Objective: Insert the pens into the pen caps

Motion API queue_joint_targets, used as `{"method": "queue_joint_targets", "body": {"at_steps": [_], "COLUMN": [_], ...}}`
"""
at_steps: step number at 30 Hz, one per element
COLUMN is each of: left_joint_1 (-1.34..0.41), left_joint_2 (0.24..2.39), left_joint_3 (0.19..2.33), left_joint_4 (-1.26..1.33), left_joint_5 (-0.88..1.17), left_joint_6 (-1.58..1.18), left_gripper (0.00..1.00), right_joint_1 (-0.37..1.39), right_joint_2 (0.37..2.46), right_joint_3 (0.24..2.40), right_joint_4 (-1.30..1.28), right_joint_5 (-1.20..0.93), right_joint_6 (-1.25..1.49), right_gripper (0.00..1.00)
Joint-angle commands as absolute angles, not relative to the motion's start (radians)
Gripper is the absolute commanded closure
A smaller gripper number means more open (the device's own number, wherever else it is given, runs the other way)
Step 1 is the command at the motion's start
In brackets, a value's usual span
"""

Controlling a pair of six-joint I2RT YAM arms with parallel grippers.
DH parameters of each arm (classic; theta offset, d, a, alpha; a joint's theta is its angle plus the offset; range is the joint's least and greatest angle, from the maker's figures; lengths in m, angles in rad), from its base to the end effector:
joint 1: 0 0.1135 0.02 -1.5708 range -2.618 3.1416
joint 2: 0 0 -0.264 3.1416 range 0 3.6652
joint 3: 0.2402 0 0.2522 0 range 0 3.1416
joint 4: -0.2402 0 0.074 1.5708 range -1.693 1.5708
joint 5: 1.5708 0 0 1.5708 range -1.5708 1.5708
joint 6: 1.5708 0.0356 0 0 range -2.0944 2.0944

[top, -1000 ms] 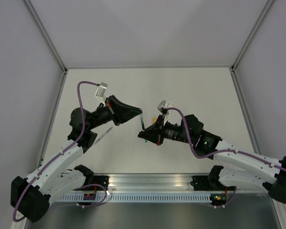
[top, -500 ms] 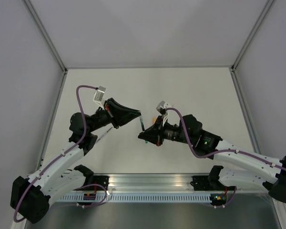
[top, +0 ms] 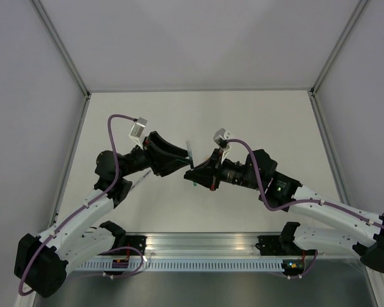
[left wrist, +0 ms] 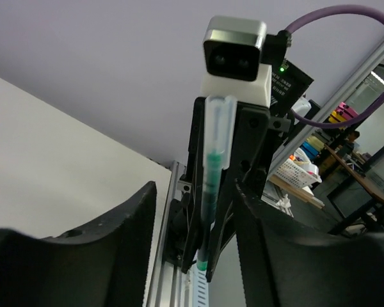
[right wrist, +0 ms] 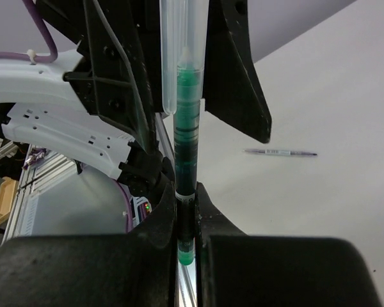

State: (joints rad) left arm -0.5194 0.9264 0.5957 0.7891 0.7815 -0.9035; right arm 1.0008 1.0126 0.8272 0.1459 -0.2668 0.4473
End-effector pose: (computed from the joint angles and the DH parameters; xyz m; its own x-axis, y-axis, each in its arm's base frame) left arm 0.1626 -0.1218 0.3457 -0.4697 -0.3737 -0.7998 0.8592 0.0148 -0.5115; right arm 0.1217 0.2073 0.3470 -0.4320 0.0993 -0.8964 -0.8512 0.2837 0.4416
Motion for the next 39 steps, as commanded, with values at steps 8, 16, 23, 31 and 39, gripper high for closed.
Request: {"method": "queue_joint_targets", "body": {"at_steps": [8, 16, 23, 31, 39], "left_joint_1": [-0.522, -0.522, -0.522, -0.522, -0.522], "left_joint_2": [0.925, 0.893, 0.885, 0.885, 0.899], "left_joint_3": [0.672, 0.698, 0.73, 0.767, 0.782], "left_joint_4": [0.721, 0.71, 0.674, 0.655, 0.653], "left_joint_5": [0.833, 0.868, 0.879, 0.854, 0.85], "left_joint_6": [-0.871, -0.888, -0.884, -0.874, -0.881], "left_gripper": [0.34, 0.26, 0.23, 0.23, 0.28], "right_joint_1": [0.997, 0.997, 0.997, 0.999, 0.997], "right_joint_2": [0.996, 0.971, 0.973, 0.973, 0.98], "right_joint_3": [0.839, 0.808, 0.81, 0.804, 0.792], "right_joint_4": [0.215, 0.212, 0.222, 0.224, 0.258], "right_joint_5": [-0.356, -0.397, -0.426, -0.452, -0.474], "right_joint_6": [0.414, 0.426, 0.445, 0.454, 0.476], "right_gripper": [1.0, 1.0, 1.0, 1.0, 1.0]}}
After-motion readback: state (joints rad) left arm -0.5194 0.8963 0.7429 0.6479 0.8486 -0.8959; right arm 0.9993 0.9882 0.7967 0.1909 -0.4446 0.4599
